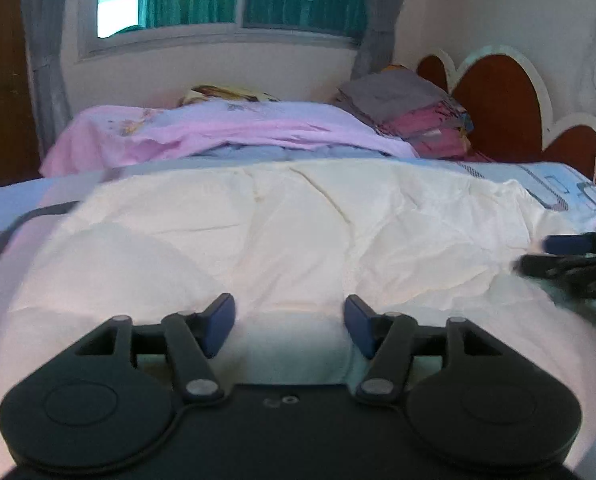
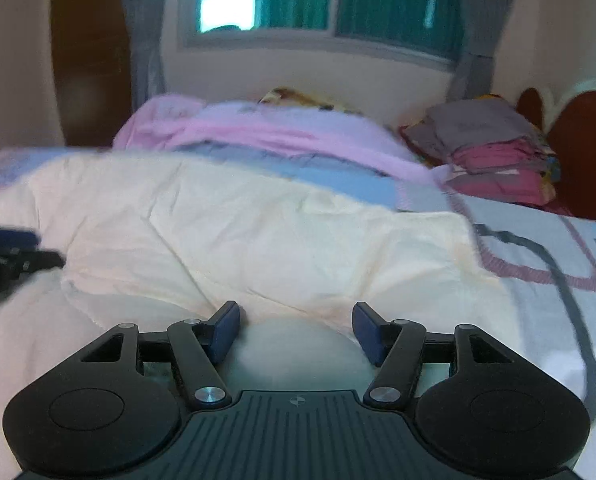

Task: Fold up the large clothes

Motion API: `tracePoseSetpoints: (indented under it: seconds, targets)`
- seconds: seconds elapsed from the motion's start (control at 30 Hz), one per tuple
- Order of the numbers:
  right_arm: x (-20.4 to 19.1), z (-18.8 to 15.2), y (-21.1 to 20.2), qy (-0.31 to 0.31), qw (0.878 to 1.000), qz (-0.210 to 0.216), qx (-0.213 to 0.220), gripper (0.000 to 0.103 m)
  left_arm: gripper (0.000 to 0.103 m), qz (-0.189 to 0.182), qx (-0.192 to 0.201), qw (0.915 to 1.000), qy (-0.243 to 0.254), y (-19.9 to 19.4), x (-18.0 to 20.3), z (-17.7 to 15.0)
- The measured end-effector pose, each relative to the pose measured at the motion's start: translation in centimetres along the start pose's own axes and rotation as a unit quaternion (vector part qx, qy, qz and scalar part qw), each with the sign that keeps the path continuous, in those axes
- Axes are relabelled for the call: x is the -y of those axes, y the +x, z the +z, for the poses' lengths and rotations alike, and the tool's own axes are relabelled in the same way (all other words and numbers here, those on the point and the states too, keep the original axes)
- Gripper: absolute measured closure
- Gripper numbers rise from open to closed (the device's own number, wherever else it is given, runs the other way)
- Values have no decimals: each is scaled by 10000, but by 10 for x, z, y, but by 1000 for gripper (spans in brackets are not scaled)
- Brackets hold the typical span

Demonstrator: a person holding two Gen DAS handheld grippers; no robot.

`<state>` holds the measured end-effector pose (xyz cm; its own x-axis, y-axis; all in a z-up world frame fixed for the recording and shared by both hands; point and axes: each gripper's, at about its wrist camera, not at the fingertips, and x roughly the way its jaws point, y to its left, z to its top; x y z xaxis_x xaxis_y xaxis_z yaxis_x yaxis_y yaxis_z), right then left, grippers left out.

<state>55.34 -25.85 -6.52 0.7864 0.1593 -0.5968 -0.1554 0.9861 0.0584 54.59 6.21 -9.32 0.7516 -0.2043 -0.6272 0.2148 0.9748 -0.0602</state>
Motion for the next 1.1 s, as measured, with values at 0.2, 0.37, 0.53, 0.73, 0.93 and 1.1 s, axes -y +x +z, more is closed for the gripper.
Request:
tracePoseSetpoints:
  seconds: [0.2, 0.37, 0.53, 0.73, 0.93, 1.1]
  targets:
    - [60, -42, -61, 522, 9956, -769, -85, 41, 16, 1059, 218, 9936, -319, -57, -54, -50]
    - [102, -82, -112, 2338, 9714, -375, -183, 29, 22, 1171, 337, 9793, -1616, -108, -94, -81]
    - [112, -112, -118, 4053, 9119, 635, -154, 15, 22, 230, 494, 9375, -3436, -121, -107, -113]
    - [122, -118, -95, 4923, 8642, 1035, -126, 24, 27, -214, 498, 9067, -4184, -95, -115, -126]
    - [118, -113, -75, 4931, 8652, 907, -102, 36, 42, -356, 511, 8906, -4504, -74, -127, -120]
    - [109, -109, -75, 4535, 8881, 749, -99, 67, 72, -341, 447, 9038, -4243, -67, -121, -111]
